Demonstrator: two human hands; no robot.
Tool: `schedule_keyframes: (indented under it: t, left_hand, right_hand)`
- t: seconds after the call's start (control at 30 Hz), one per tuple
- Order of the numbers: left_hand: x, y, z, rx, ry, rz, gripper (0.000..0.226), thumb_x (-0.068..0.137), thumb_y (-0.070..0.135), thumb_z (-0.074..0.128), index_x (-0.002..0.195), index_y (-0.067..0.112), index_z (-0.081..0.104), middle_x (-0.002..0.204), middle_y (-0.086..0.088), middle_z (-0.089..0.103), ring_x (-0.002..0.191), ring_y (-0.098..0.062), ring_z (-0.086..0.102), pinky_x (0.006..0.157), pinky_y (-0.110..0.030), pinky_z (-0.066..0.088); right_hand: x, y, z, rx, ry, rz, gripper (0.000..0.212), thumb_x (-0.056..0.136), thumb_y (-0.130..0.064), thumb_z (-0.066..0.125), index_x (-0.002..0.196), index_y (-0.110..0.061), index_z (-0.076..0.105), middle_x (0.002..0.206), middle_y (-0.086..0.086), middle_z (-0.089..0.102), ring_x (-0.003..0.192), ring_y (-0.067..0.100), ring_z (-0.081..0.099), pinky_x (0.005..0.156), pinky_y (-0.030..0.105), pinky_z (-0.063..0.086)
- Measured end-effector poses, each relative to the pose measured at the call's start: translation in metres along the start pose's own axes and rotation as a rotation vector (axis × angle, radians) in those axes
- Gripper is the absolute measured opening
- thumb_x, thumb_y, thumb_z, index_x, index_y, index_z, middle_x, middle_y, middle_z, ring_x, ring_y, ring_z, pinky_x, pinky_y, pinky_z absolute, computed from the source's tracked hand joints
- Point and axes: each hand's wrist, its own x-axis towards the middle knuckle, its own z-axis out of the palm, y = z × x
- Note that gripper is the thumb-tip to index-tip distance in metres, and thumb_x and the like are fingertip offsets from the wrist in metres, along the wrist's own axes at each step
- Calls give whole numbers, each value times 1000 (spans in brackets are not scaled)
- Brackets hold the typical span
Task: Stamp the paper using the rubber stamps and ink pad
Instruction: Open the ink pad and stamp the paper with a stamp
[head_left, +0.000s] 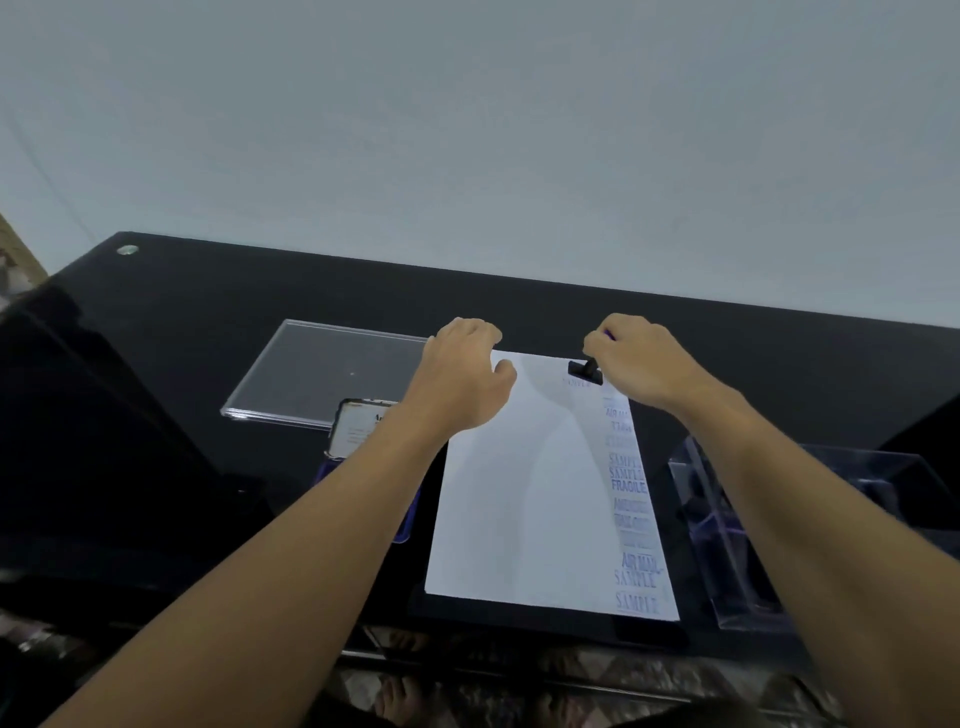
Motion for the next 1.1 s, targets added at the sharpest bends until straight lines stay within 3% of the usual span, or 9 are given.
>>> schedule_keyframes:
  t: [0.27, 0.5, 0.77, 1.1]
  left_hand:
    - [32, 13, 30, 49, -57, 16, 35, 96, 21, 46, 126, 5, 55, 134, -6, 54, 126, -24, 43, 104, -38, 33]
    - [42, 10, 53, 117, -122, 43, 43, 99, 24, 43, 139, 10, 48, 146, -5, 44, 137, -22, 32, 115, -46, 19]
    - [42, 1, 73, 132, -129, 26, 40, 97, 23, 43, 132, 8, 52, 143, -8, 44, 138, -25, 28, 115, -50, 18]
    - [41, -5, 84, 144, -165, 0, 47, 99, 26, 42, 143, 11, 44, 160, -7, 27, 150, -26, 11, 119, -55, 5]
  right_hand:
    - [26, 22, 3, -139, -113, -33, 18, 101, -28, 42, 96, -15, 54, 97, 5, 63, 81, 18, 56, 61, 28, 39]
    - [36, 29, 14, -206, -162, -105, 12, 101, -27, 47, 98, -17, 54, 92, 1, 60, 77, 15, 54, 60, 25, 37]
    - [44, 31, 24, -245, -186, -129, 14, 100, -30, 49, 97, -17, 53, 88, 1, 58, 73, 15, 52, 59, 25, 35]
    - [46, 34, 27, -248, -180, -119, 15, 100, -31, 50, 101, -16, 53, 90, 1, 59, 74, 15, 54, 58, 24, 37]
